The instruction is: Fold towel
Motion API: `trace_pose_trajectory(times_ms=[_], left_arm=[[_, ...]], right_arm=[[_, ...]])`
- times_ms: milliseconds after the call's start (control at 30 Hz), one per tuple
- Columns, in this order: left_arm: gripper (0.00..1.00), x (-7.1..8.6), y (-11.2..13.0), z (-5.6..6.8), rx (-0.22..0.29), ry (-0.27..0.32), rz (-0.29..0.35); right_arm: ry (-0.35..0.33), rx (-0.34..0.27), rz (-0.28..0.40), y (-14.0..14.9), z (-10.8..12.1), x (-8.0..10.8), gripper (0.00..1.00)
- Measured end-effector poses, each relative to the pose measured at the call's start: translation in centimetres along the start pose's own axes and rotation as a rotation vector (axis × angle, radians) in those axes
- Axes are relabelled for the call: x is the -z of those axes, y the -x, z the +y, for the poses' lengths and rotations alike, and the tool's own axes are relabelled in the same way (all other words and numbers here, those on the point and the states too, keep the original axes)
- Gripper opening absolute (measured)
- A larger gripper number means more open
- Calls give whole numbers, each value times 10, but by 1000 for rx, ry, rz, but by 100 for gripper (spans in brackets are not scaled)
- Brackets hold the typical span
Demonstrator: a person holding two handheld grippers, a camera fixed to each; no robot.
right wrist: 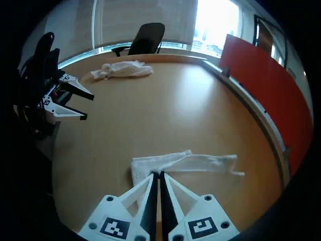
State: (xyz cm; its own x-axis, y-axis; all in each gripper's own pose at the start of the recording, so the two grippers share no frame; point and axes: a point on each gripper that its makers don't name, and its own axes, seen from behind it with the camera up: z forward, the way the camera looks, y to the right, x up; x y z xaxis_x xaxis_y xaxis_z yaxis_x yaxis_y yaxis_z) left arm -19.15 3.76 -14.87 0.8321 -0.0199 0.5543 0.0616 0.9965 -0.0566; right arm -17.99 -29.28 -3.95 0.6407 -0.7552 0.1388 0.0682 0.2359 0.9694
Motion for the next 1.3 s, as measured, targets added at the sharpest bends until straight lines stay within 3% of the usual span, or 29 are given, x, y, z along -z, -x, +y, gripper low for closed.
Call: trace_pose_trajectory(times_ms=[200,300,667,867,967,1033,1067,1300], left_arm=[[90,3,7,-4,24,-16,-8],[90,4,10,-5,30,-18,-11],[90,3,10,-3,27,-13,-14],[90,4,7,-6,30,-21,-9],[90,4,5,-7,34,-23,-8],[90,4,4,-7,34,-23,-6],[90,4,4,-7,34,-23,-5],[90,3,1,-6,34,-21,1]], right_arm=[[-69,-6,-60,18,-21,-41,3],[-79,-20,-69,22,-24,-47,3],[-80,-27,-57,19,-23,-41,9],[-70,-25,-42,17,-20,-37,28],[-67,-27,-36,17,-19,-34,49],[-64,-31,-33,18,-19,-31,69],[-61,-34,-31,19,-18,-30,74],[-35,-67,-18,23,-16,-22,76]])
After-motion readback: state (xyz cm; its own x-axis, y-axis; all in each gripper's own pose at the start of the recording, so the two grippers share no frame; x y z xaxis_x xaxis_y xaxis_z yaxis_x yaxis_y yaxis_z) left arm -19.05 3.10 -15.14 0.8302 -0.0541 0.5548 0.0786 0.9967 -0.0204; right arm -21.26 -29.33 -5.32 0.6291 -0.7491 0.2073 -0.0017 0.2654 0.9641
